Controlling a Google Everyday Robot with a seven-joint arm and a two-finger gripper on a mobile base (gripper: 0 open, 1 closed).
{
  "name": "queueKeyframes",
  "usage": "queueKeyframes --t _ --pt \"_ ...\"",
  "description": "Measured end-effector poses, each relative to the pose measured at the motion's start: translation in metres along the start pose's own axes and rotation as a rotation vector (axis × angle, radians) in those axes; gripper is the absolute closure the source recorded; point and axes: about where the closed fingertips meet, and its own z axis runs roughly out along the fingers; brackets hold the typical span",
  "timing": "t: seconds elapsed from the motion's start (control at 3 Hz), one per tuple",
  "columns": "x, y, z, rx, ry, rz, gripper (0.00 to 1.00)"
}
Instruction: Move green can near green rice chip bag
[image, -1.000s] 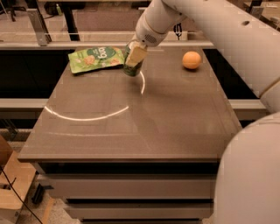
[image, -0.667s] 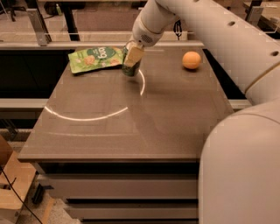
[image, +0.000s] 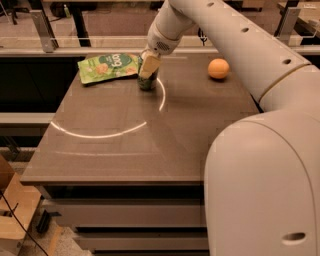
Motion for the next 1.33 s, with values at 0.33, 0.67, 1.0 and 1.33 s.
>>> queueKeyframes --t 0.33,0.67,1.0,1.33 --pt "0.0008 -0.0019 0.0037 -0.006 0.003 0.006 0.38" --pt "0.0001 -0.0025 0.0025 -0.006 0.003 0.006 0.13" --pt "-0.0012 -0.0052 0.0041 -0.004 -0.011 0.011 0.0" --pt "-0.0012 -0.0052 0.0043 -0.004 -0.011 0.011 0.0"
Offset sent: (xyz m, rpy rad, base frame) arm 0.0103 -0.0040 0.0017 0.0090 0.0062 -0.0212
